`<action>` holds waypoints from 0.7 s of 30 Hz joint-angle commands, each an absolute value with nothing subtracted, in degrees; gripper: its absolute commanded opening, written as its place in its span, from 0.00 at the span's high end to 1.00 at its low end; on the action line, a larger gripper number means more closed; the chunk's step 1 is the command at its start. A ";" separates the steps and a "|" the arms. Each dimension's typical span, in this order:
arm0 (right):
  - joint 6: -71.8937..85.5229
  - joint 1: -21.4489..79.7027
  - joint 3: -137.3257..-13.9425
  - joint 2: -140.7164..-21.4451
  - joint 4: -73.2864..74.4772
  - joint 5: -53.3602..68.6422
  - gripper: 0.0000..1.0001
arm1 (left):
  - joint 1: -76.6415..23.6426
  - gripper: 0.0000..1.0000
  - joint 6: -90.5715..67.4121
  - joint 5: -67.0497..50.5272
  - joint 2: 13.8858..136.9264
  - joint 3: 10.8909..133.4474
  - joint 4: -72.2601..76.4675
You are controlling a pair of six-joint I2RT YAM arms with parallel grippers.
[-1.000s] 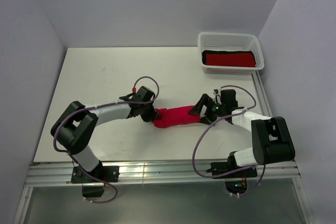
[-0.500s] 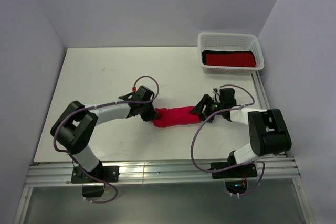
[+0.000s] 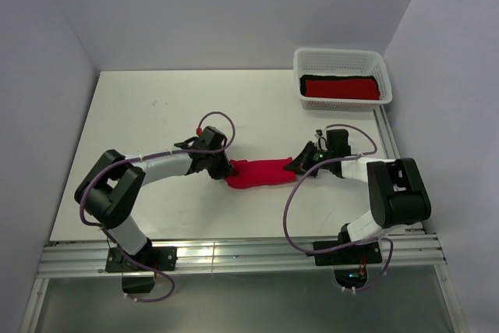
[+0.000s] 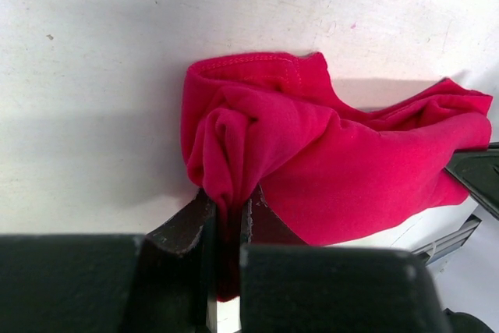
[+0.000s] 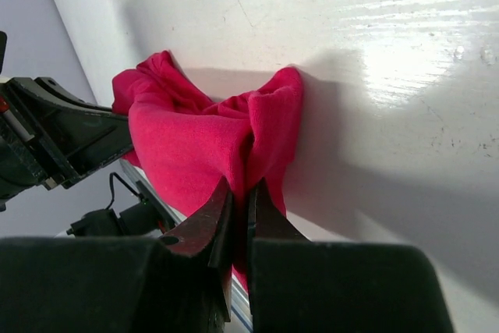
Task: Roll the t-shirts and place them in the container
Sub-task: Place the rolled tshirt into the container
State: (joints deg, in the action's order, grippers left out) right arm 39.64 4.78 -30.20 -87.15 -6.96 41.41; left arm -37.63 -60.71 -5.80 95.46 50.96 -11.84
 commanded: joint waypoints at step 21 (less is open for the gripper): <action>46.13 3.34 -74.52 -93.85 4.49 27.42 1.00 | -32.79 1.00 -50.71 0.44 103.08 90.07 -14.77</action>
State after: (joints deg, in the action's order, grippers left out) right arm 42.87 4.08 -67.81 -89.86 5.48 28.97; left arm -33.63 -52.40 1.87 99.39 83.61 -17.96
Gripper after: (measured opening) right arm 0.105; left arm 0.106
